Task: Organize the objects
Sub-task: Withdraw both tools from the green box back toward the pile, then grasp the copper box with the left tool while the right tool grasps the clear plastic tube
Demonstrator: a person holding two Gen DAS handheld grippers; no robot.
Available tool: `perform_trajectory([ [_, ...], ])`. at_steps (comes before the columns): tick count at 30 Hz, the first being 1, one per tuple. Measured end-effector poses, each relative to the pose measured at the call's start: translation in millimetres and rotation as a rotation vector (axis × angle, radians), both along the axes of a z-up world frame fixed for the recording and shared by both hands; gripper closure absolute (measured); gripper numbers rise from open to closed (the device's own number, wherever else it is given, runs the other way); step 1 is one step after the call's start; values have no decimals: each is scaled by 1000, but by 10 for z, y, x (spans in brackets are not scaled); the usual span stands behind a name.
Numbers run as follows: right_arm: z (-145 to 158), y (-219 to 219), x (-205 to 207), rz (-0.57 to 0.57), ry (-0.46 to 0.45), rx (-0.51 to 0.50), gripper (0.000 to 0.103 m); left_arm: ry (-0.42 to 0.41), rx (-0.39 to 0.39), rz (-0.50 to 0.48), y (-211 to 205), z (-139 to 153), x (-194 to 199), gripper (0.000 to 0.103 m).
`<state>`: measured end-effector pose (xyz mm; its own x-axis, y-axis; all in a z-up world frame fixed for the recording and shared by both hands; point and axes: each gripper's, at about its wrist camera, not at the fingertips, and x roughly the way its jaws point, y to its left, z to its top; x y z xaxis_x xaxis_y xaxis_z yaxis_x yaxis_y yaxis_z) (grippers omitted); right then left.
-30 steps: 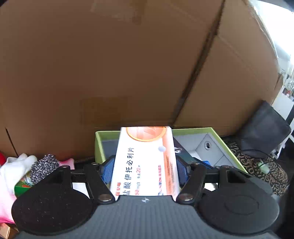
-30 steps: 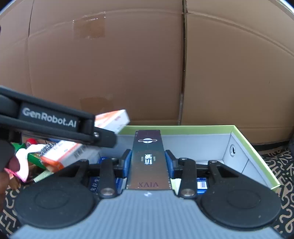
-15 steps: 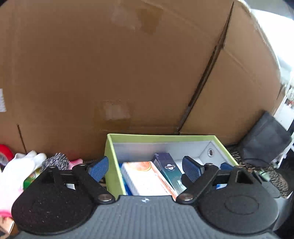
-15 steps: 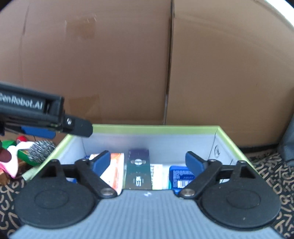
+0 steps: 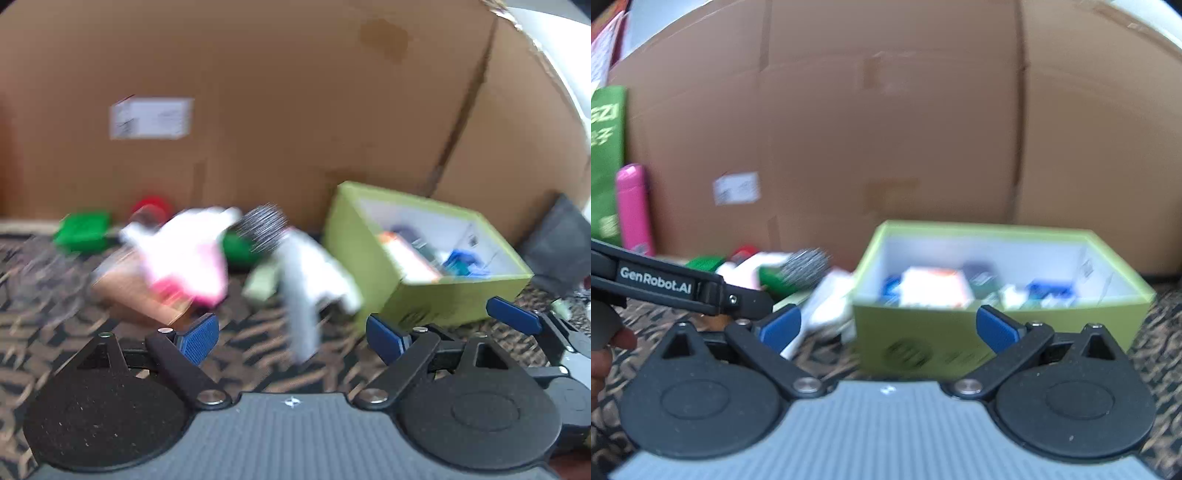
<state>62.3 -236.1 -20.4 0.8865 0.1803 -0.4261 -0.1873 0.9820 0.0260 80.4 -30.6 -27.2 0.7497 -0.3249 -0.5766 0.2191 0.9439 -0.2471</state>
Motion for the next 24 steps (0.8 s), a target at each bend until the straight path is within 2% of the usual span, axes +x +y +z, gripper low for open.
perform_trajectory([
  [4,-168,350,-229,89,91,46,0,41,-15,73,352,-143,-154,13],
  [9,-270,748,-409,158,153,16,0,27,-14,110,695,-179,-165,13],
  [11,-281,848,-449,169,162,6,0,2,-8,114,783,-157,-41,13],
  [13,-300,931,-453,161,169,-4,0,10,4,101,789,-170,173,13],
  [17,-305,964,-492,129,189,-7,0,102,-25,50,681,-297,574,12],
  [19,-322,959,-466,110,197,-11,0,140,-49,106,658,-362,726,13],
  [24,-357,900,-296,70,208,21,0,105,-90,240,716,-399,917,13],
])
